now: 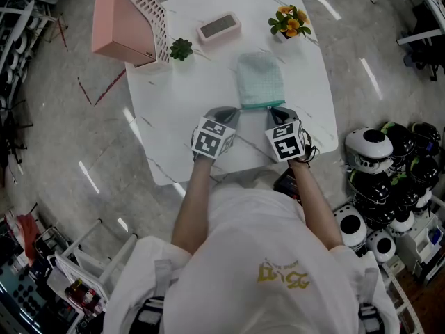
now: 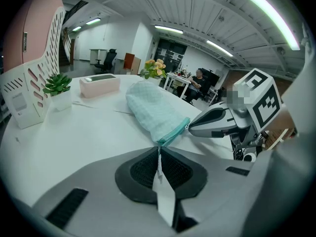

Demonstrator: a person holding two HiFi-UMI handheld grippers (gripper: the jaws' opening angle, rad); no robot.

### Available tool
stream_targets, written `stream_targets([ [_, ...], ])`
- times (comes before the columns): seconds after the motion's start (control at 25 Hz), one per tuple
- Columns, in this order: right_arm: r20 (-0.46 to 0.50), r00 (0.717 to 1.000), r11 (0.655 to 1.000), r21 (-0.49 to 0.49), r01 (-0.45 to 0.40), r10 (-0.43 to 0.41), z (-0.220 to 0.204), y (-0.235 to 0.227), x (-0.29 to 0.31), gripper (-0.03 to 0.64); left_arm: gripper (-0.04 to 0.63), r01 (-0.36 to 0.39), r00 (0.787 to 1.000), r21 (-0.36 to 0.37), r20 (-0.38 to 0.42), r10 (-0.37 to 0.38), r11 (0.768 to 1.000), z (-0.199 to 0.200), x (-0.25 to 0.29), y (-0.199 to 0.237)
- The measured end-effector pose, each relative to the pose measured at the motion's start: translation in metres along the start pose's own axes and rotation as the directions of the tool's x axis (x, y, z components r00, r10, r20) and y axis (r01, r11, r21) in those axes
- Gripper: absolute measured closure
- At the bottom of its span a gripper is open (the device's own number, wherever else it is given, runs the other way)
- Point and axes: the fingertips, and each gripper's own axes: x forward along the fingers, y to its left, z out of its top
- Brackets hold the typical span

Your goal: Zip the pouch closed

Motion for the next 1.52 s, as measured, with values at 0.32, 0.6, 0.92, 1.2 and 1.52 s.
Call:
stream_targets([
  [0.32,-0.011,1.000,1.000,0.015,0.021,-0.021,-0.006,-0.011,-0.004,0.600,0.561,-0.012,1.000,-0.008,0.001,0.012,1.000,-0.001,-0.003,0.004],
  [0.6,-0.017,0.999,0.999,0.022,0.035,-0.034,-0.011,-0.017,-0.003,0.600,0.561,-0.025,1.000,-0.019,0.002,0.025,0.999,-0.004,-0.006,0.010],
  [0.92,-0.019,0.999,0.999,0.018,0.036,-0.035,-0.013,-0.019,-0.002,0.600,0.561,-0.030,1.000,-0.015,-0.007,0.030,0.999,-0.008,-0.006,0.011],
  [1.2,-0.007,0.999,0.998,0.056,0.038,-0.038,-0.013,-0.021,-0.003,0.598,0.560,-0.038,0.999,-0.041,-0.004,0.038,0.998,-0.010,-0.003,0.013],
  [1.52,0.017,1.000,0.997,0.074,0.024,-0.025,-0.008,-0.015,-0.005,0.584,0.512,-0.129,0.991,-0.034,0.023,0.129,0.991,-0.008,-0.007,0.019],
])
